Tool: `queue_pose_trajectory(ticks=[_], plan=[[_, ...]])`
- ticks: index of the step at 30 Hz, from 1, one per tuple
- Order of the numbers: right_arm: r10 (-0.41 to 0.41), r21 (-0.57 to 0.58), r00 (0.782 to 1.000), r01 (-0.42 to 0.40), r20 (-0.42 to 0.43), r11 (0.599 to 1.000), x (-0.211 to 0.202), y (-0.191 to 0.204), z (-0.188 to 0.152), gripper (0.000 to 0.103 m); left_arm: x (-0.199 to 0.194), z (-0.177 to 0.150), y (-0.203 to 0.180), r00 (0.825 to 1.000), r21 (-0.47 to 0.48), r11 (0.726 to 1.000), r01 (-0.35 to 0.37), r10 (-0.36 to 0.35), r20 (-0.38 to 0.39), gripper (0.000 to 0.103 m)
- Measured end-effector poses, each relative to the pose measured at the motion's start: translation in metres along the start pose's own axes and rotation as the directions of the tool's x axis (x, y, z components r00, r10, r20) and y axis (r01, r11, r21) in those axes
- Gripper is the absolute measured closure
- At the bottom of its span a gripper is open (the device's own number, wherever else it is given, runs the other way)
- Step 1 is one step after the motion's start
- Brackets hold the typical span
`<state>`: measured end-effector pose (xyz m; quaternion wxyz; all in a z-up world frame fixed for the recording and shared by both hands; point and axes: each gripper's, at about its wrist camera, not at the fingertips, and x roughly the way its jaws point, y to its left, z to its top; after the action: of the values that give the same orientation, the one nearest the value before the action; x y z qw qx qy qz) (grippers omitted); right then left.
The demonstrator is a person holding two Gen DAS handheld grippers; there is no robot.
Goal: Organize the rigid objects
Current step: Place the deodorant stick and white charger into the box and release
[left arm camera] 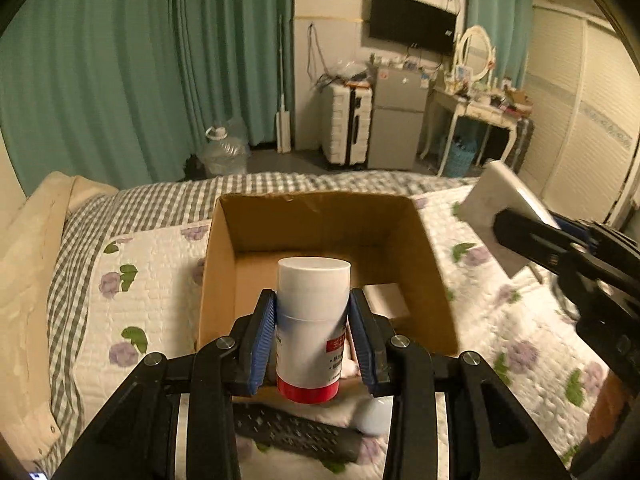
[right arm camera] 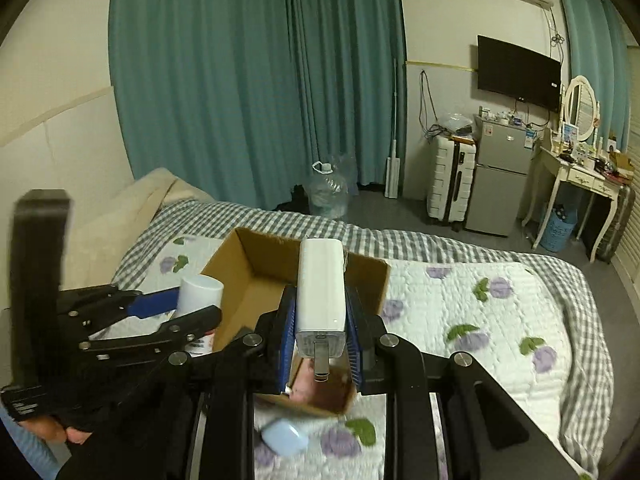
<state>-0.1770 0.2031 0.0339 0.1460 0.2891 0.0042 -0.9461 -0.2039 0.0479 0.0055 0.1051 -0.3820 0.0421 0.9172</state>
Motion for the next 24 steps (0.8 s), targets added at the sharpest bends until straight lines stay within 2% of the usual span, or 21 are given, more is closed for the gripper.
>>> queue_pose_trajectory(ticks=[6,12,22,23,24], plan=[[0.019,0.033,0.998,-0.017,-0.052,0.999,0.048,-0.007,-0.013,0.081,0.058,-0.002,0.009,0.99,0.043,0.995,-0.089,0.093,-0.109,0.066],[0.036,0.046,0.996,-0.033,-0.077,0.998,0.077,-0.008,-0.022,0.081,0.089,-0.009,0.015,0.98,0.055,0.992,-0.11,0.118,-0.16,0.066],[0.026,0.072,0.996,-0.02,-0.089,0.997,0.085,-0.018,-0.027,0.081,0.09,-0.005,0.02,0.982,0.011,0.995,-0.096,0.096,-0.162,0.063],[0.024,0.072,0.996,-0.017,-0.086,0.997,0.083,-0.018,-0.026,0.081,0.087,-0.005,0.02,0.982,0.003,0.995,-0.098,0.097,-0.159,0.061],[0.022,0.072,0.996,-0.016,-0.084,0.997,0.081,-0.018,-0.025,0.081,0.083,-0.005,0.021,0.984,0.0,0.994,-0.107,0.105,-0.147,0.055]])
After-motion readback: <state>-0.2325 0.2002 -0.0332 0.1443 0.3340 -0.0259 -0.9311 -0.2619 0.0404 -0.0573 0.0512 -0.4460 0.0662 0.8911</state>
